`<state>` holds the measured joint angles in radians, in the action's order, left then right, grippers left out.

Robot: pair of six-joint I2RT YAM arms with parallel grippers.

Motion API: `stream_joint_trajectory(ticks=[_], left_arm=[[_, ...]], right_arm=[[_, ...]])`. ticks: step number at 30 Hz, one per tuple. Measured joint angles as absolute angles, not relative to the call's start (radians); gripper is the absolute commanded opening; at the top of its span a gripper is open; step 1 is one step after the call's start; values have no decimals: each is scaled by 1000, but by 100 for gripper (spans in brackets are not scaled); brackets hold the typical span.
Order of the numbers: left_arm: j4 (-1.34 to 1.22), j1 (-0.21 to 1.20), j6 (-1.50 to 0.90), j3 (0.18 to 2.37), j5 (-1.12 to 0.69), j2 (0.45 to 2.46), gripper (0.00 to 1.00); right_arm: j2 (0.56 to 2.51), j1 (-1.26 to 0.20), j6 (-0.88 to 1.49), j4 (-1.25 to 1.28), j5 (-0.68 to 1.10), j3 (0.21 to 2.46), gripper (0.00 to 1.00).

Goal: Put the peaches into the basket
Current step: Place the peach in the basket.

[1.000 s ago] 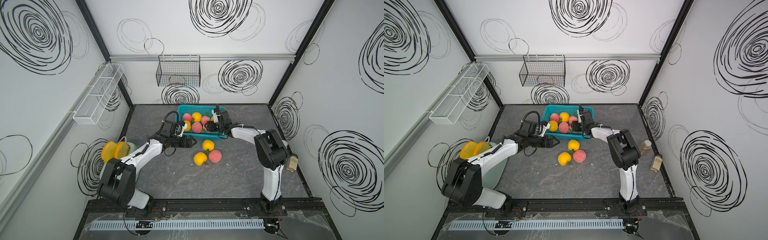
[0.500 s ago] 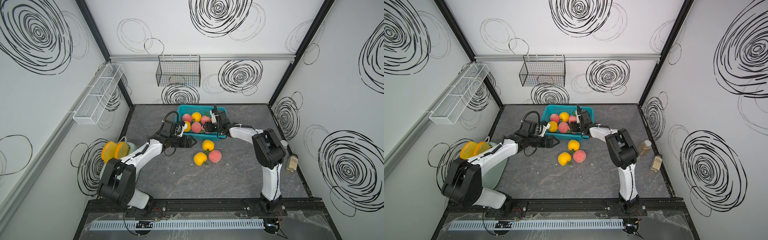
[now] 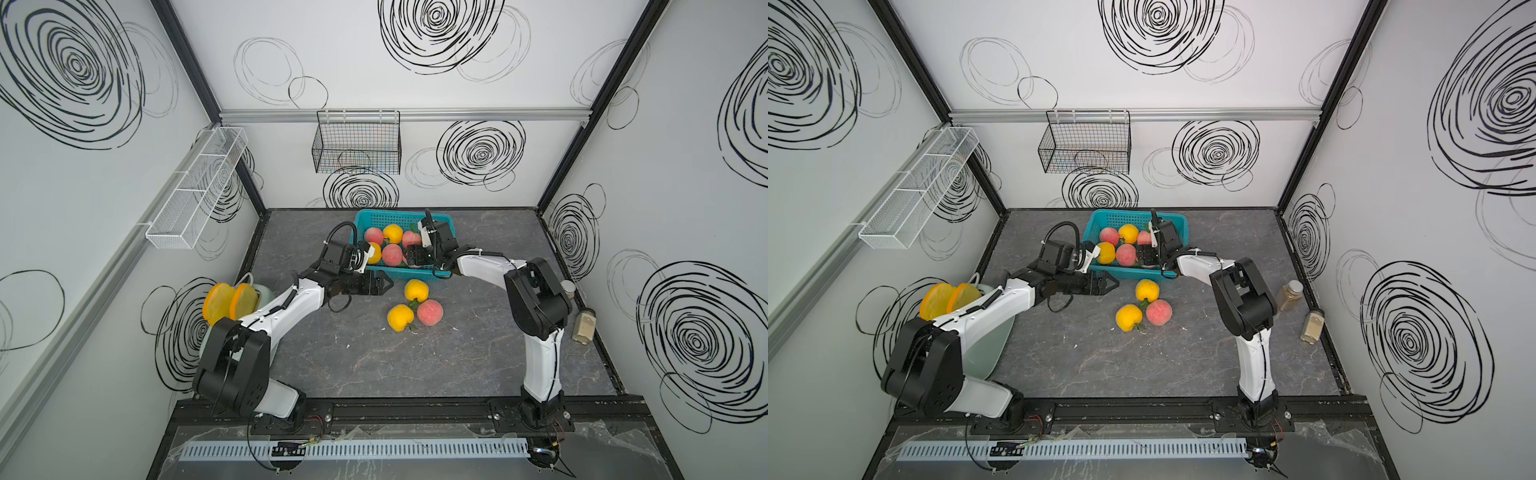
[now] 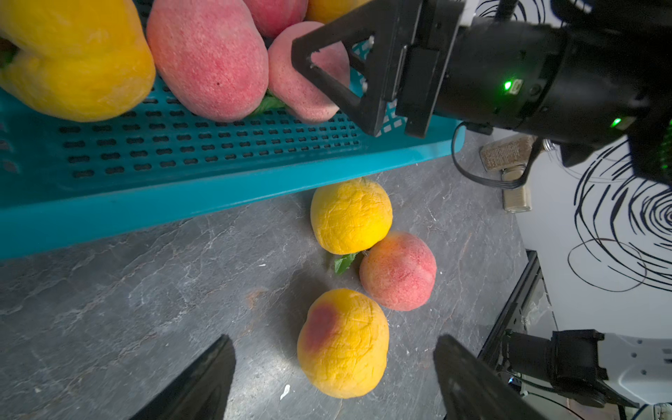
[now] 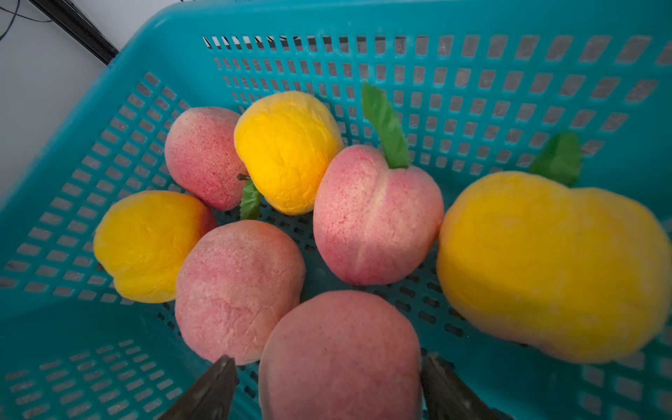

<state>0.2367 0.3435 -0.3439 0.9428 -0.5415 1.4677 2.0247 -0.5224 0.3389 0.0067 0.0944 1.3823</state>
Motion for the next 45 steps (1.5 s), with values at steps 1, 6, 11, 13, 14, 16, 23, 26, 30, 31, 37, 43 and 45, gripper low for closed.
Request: stream_joint_trajectory(ticks=[1, 6, 11, 13, 14, 16, 23, 26, 30, 31, 37, 43, 45], left_arm=[[237, 344, -344, 943, -542, 1467, 89], [237, 344, -344, 943, -542, 1465, 89], [237, 344, -344, 943, -542, 1465, 89], [237, 344, -344, 943, -542, 1465, 89], [237, 344, -344, 943, -542, 1465, 89], [237, 344, -344, 943, -542, 1465, 89], [237, 344, -344, 943, -542, 1465, 89], [237, 344, -344, 943, -542, 1464, 89], [237, 344, -344, 943, -541, 1464, 89], [237, 344, -344, 943, -541, 1464, 89], [237, 334, -344, 943, -541, 1464, 89], [237, 348, -338, 943, -533, 1465, 89], [237, 364, -332, 943, -522, 1467, 90]], right_arm=[[2016, -522, 339, 7, 94, 1382, 84], [1981, -522, 335, 7, 89, 1382, 84], [1967, -522, 328, 7, 89, 1382, 84], [1964, -522, 328, 8, 89, 1382, 84], [1962, -522, 328, 7, 89, 1382, 84], [1959, -522, 328, 7, 89, 1382, 84], [1919, -522, 325, 8, 98, 1378, 84], [1876, -526, 319, 8, 107, 1354, 84], [1787, -539, 305, 8, 112, 1288, 84], [1758, -542, 302, 9, 112, 1265, 84], [1563, -551, 287, 30, 97, 1121, 84], [1368, -550, 238, 98, 2, 921, 86], [1313, -547, 225, 126, -36, 838, 87]])
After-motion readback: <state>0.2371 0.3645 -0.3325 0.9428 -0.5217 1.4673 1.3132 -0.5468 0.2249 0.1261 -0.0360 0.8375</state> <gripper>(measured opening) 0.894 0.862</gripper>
